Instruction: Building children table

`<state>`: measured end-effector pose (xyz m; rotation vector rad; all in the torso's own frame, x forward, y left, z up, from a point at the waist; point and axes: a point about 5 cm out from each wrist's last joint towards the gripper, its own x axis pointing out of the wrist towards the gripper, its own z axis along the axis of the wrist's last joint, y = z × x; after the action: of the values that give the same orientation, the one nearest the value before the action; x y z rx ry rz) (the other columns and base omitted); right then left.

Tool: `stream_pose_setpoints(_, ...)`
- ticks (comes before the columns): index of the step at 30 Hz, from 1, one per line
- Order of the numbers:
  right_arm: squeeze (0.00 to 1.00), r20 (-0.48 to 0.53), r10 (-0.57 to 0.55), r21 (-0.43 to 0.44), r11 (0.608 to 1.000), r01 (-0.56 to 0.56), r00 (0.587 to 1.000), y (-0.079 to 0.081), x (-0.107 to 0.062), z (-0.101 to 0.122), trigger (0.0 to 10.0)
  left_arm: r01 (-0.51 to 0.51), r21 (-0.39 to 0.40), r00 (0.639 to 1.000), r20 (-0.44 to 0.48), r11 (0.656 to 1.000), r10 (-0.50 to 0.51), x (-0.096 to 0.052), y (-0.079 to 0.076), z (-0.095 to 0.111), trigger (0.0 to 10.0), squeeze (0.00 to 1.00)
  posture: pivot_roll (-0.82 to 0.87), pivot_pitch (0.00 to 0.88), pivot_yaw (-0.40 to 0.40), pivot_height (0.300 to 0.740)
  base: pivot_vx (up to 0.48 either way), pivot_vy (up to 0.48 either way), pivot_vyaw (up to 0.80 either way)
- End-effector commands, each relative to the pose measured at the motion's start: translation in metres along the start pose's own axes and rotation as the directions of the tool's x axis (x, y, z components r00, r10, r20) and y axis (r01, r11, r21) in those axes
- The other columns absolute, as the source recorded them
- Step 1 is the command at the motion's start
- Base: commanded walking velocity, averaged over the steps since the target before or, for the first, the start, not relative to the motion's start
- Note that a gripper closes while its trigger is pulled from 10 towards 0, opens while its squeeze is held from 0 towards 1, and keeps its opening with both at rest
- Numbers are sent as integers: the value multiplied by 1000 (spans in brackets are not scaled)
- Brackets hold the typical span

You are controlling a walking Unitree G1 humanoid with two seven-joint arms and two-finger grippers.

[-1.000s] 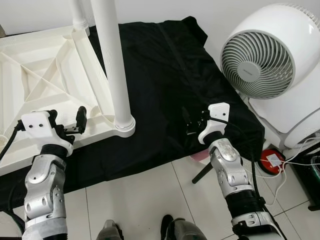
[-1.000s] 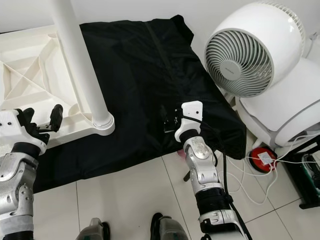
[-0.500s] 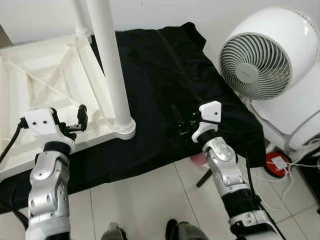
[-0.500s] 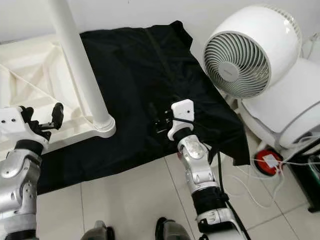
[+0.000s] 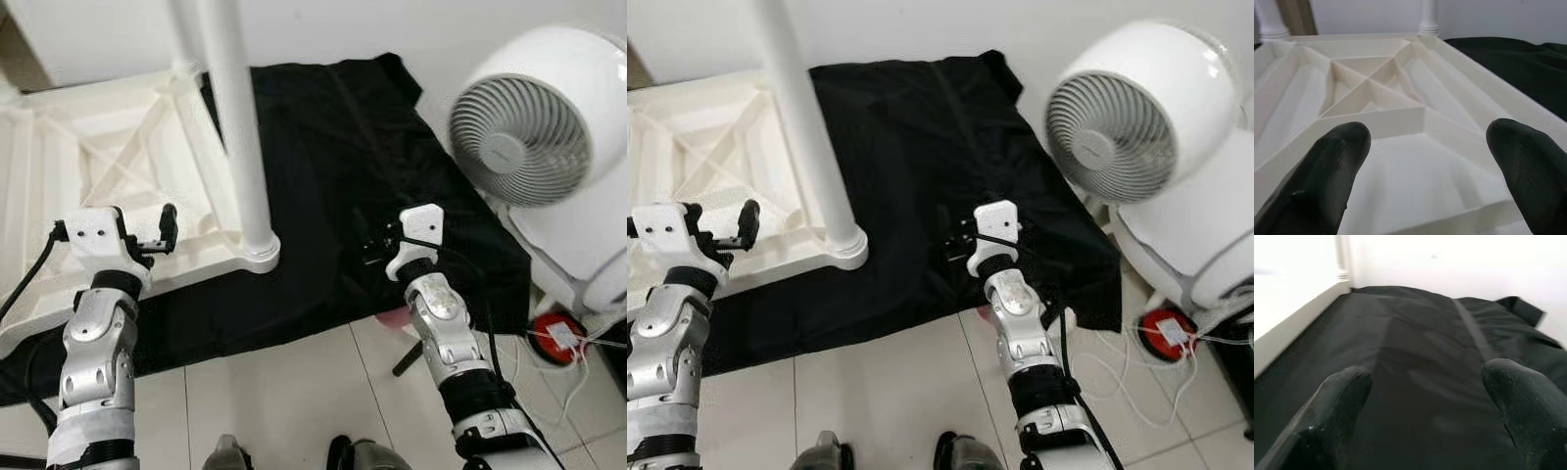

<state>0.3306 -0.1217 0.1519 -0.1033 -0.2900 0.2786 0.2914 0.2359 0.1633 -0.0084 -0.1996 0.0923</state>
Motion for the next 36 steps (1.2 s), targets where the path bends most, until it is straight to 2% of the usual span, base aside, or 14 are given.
stream_pose_setpoints(1,0,-13,-2,-12,1000,2,1000,-1,-3,-6,10000,-53,21,999,-5,998,53,-2,6,-3,10000,0,-25,81,-18,740,0,0,800)
stream_pose_setpoints(3,0,-11,-10,-15,1000,10,1000,-2,-2,-6,10000,-93,19,996,6,995,93,-6,8,-2,10000,0,-19,76,-13,740,0,0,800)
stream_pose_setpoints(9,0,-13,-20,-10,1000,20,1000,-2,-1,-8,10000,-110,14,994,20,994,109,-9,5,-1,10000,0,-3,72,-12,740,0,0,800)
stream_pose_setpoints(17,0,-11,-17,2,1000,17,1000,2,-1,-9,10000,-84,22,996,43,996,83,-7,-2,1,10000,0,6,80,-15,740,0,0,800)
stream_pose_setpoints(31,0,-4,-46,0,999,46,999,-6,-5,-10,10000,-54,60,998,15,997,53,-9,-10,-8,10000,0,-19,87,-7,740,0,0,0)
stream_pose_setpoints(36,0,0,-49,-3,999,49,999,-10,-7,-9,10000,-53,49,998,20,997,52,-8,-13,-9,10000,0,-22,79,-13,740,0,-335,0)
